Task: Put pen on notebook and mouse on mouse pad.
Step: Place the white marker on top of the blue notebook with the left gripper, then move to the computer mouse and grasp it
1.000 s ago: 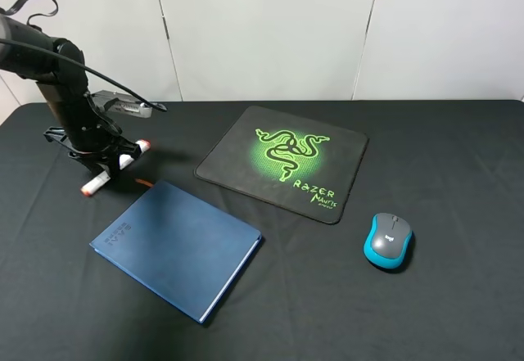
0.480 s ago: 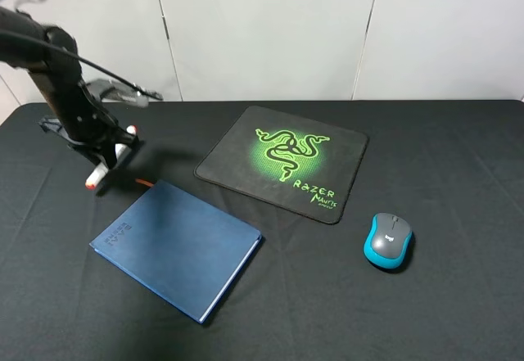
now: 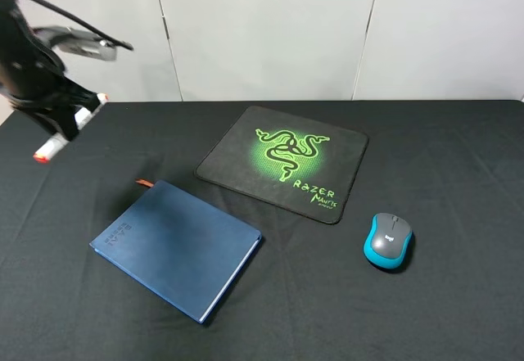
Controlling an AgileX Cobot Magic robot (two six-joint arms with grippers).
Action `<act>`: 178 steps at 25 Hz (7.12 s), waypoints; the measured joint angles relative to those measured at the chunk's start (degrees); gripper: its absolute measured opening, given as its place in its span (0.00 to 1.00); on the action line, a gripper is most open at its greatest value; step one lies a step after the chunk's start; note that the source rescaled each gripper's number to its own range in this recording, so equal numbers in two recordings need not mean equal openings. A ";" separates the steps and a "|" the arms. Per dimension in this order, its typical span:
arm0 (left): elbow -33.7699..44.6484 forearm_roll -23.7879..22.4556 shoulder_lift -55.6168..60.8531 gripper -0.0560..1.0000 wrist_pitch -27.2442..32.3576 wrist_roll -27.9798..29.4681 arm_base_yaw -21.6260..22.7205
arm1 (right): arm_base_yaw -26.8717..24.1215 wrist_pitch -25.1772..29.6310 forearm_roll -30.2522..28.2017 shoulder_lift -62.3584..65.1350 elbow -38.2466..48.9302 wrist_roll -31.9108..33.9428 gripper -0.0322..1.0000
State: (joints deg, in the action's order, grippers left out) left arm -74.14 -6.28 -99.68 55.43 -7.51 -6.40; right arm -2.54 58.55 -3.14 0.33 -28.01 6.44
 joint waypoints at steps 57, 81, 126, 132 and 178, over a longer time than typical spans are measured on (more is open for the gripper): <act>24.95 2.73 -3.29 0.05 -23.98 -39.39 -26.19 | 0.00 -0.06 0.00 0.00 0.00 0.00 1.00; 23.21 2.89 -0.83 1.00 -18.26 -40.88 -26.19 | 0.00 0.00 0.00 0.00 0.00 0.00 1.00; 34.14 4.42 77.79 1.00 11.82 0.33 -24.23 | 0.00 -0.05 0.00 0.00 0.00 0.00 1.00; 39.54 4.84 84.29 1.00 11.02 2.00 -16.25 | 0.00 -0.05 0.00 0.00 0.00 0.00 1.00; 46.29 7.47 100.09 1.00 5.31 2.13 1.40 | 0.00 0.00 0.00 0.00 0.00 0.00 1.00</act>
State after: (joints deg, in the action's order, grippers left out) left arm -27.84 1.19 0.41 60.74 -5.37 -5.00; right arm -2.54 58.56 -3.14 0.33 -28.01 6.44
